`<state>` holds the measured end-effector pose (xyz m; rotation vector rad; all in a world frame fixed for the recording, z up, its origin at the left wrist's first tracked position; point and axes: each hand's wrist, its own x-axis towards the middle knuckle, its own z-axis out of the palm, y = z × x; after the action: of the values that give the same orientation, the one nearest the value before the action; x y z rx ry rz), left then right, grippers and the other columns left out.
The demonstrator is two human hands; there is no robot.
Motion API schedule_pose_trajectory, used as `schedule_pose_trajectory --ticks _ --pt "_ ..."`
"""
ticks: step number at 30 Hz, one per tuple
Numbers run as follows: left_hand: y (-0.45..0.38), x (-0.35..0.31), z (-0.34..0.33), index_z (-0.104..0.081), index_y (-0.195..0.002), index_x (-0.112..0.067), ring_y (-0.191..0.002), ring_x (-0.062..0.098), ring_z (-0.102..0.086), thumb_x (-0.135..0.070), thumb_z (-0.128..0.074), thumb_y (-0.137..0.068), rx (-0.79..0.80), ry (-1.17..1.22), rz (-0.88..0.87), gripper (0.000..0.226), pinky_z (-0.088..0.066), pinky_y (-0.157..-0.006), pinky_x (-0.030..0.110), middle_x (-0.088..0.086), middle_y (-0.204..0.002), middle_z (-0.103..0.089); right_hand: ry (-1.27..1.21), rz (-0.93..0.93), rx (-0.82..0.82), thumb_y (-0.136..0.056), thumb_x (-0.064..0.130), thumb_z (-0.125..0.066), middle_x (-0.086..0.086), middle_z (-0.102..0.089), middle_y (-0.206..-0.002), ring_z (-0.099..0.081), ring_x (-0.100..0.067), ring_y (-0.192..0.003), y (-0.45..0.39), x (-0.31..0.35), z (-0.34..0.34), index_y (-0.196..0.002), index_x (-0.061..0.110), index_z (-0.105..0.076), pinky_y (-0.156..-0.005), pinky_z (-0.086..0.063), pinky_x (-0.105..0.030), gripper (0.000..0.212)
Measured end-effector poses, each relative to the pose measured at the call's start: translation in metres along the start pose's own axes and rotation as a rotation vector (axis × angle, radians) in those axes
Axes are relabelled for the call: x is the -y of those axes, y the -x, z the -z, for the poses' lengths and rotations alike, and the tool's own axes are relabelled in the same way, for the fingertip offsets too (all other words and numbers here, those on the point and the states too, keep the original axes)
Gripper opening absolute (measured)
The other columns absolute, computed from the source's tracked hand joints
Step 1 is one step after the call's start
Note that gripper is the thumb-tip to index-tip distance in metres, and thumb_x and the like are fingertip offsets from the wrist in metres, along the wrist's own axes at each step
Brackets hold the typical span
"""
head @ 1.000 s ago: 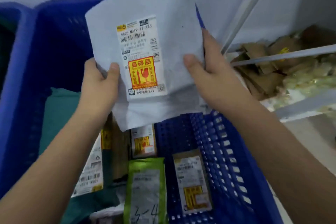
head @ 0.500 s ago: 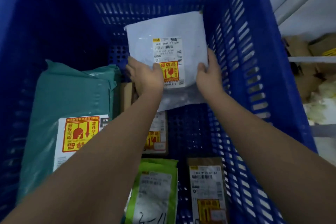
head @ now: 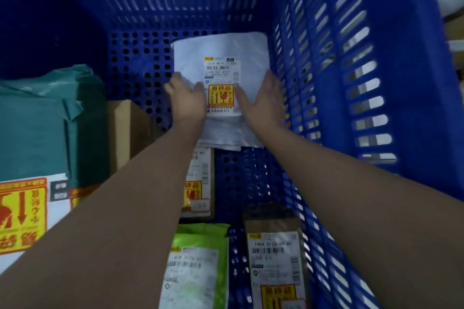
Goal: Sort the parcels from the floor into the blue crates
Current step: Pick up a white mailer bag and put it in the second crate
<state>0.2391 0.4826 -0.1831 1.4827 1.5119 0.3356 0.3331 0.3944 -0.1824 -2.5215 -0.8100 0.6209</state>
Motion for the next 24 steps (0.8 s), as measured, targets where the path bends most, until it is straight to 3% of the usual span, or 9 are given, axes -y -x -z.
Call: schedule_pose_trajectory --ticks 2,5,7,11,14,16,20,24 --pt "0.000 0.007 -0.006 -0.021 -0.147 -0.012 -0.131 0.028 -0.034 -0.028 -0.044 -0.097 0.060 -0.097 -0.015 0.058 -0.035 -0.099 0.032 0.010 -0.149 -0.015 0.341 0.061 0.177 -0.095 0.054 -0.035 -0.019 0.005 -0.158 0.001 -0.033 -0.146 0.002 -0.008 -0.007 -0.150 0.002 0.000 -0.119 -0.005 -0.041 0.083" --pt "0.004 0.013 -0.016 -0.007 -0.151 -0.015 -0.140 0.031 -0.020 -0.036 -0.041 -0.097 0.087 -0.445 -0.051 0.067 -0.031 -0.106 0.039 0.012 -0.156 -0.001 0.552 0.104 0.214 -0.097 0.054 -0.023 -0.021 0.018 -0.156 0.015 -0.033 -0.145 0.003 -0.011 -0.018 -0.148 0.000 0.010 -0.118 0.005 -0.041 0.081" --pt "0.006 0.015 -0.021 0.003 -0.151 -0.013 -0.144 0.032 -0.009 -0.041 -0.039 -0.097 0.075 -0.610 -0.045 0.074 -0.026 -0.110 0.041 0.015 -0.158 0.008 0.604 0.104 0.217 -0.098 0.053 -0.020 -0.021 0.019 -0.156 0.016 -0.032 -0.145 0.002 -0.011 -0.021 -0.148 0.000 0.012 -0.118 0.008 -0.040 0.080" --pt "0.005 0.012 -0.028 0.009 -0.150 -0.012 -0.143 0.032 -0.011 -0.044 -0.035 -0.098 0.086 -0.754 0.003 0.075 -0.027 -0.110 0.041 0.016 -0.158 0.011 0.700 0.047 0.300 -0.098 0.053 -0.018 -0.021 0.022 -0.155 0.018 -0.032 -0.145 -0.001 -0.004 -0.016 -0.147 0.000 0.015 -0.117 0.008 -0.041 0.080" --pt "0.005 0.000 -0.029 0.009 -0.150 -0.013 -0.143 0.033 -0.010 -0.041 -0.038 -0.098 0.117 -0.730 0.109 0.075 -0.021 -0.114 0.042 0.015 -0.158 0.011 0.786 -0.094 0.408 -0.097 0.052 -0.033 -0.020 0.017 -0.156 0.011 -0.032 -0.146 -0.019 0.018 -0.014 -0.148 0.001 0.013 -0.118 0.000 -0.042 0.085" --pt "0.011 -0.007 -0.029 -0.001 -0.151 -0.011 -0.143 0.033 -0.012 -0.042 -0.041 -0.097 0.077 -0.678 0.151 0.074 -0.016 -0.117 0.041 0.017 -0.157 0.002 0.733 -0.201 0.466 -0.094 0.047 -0.043 -0.017 0.008 -0.159 0.002 -0.029 -0.147 -0.027 0.035 -0.007 -0.149 0.002 0.007 -0.118 -0.008 -0.041 0.086" --pt "0.041 -0.011 -0.013 -0.017 -0.149 -0.007 -0.144 0.031 -0.014 -0.039 -0.030 -0.100 -0.035 -0.643 -0.113 0.060 -0.008 -0.118 0.044 0.018 -0.157 -0.012 0.818 -0.090 0.483 -0.101 0.038 -0.030 -0.020 0.006 -0.158 0.000 -0.033 -0.147 0.006 0.041 0.012 -0.149 0.000 0.003 -0.118 -0.008 -0.043 0.070" --pt "0.075 -0.019 0.012 -0.021 -0.148 -0.007 -0.143 0.025 -0.021 -0.031 -0.028 -0.102 -0.051 -0.622 -0.404 0.053 -0.005 -0.118 0.040 0.012 -0.155 -0.024 1.051 0.210 0.400 -0.101 0.036 -0.033 -0.021 0.007 -0.158 0.008 -0.035 -0.146 0.058 0.047 0.042 -0.150 0.004 0.003 -0.116 -0.003 -0.052 0.069"
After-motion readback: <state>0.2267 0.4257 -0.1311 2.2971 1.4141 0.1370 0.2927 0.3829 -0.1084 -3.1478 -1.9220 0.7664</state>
